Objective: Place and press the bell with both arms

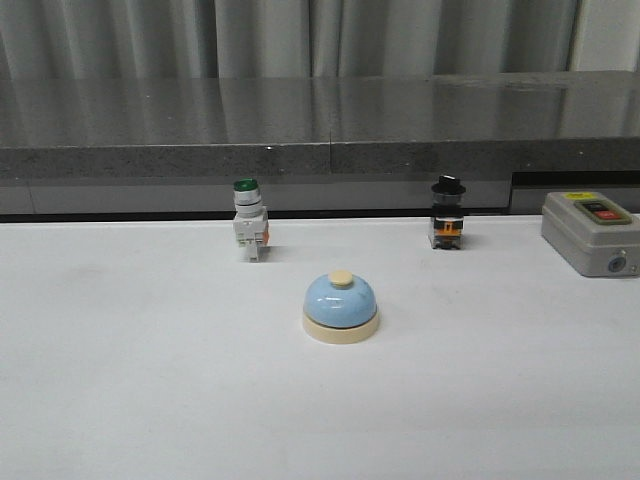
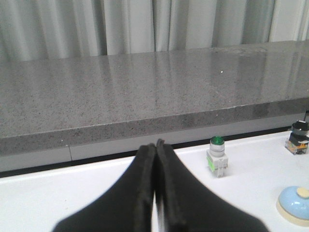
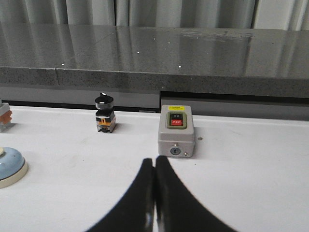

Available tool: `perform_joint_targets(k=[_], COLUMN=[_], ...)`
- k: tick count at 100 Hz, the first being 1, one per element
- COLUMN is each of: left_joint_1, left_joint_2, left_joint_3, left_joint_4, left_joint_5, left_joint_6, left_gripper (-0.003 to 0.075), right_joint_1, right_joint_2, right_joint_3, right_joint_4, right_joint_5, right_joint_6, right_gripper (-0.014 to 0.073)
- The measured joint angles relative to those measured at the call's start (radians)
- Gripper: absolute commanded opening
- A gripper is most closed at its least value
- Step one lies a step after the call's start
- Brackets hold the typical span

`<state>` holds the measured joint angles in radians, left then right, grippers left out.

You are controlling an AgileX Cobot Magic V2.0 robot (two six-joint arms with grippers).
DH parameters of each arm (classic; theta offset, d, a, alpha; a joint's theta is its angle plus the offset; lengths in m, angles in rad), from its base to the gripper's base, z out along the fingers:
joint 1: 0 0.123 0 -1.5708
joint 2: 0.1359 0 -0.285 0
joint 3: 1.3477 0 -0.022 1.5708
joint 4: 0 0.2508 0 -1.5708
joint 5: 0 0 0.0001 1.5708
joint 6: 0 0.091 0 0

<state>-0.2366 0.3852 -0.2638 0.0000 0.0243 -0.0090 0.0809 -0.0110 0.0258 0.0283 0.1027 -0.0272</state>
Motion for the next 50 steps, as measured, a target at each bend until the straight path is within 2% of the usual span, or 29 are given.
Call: perform_joint_targets(k=[50], left_joint_1=[0.065], left_joint_2=[-0.364], left_joint_3=[0.262], left_joint_4=[0.0], left_joint_5=[-0.009], left_joint_6=[0.0], left_gripper=[-0.002], right_joint_1=[0.0], right_joint_2=[0.0], right_joint_3=[0.0], right_joint_4=[0.0], right_joint_5=[0.0], right_joint_6=[0.0], right_gripper=[-0.006])
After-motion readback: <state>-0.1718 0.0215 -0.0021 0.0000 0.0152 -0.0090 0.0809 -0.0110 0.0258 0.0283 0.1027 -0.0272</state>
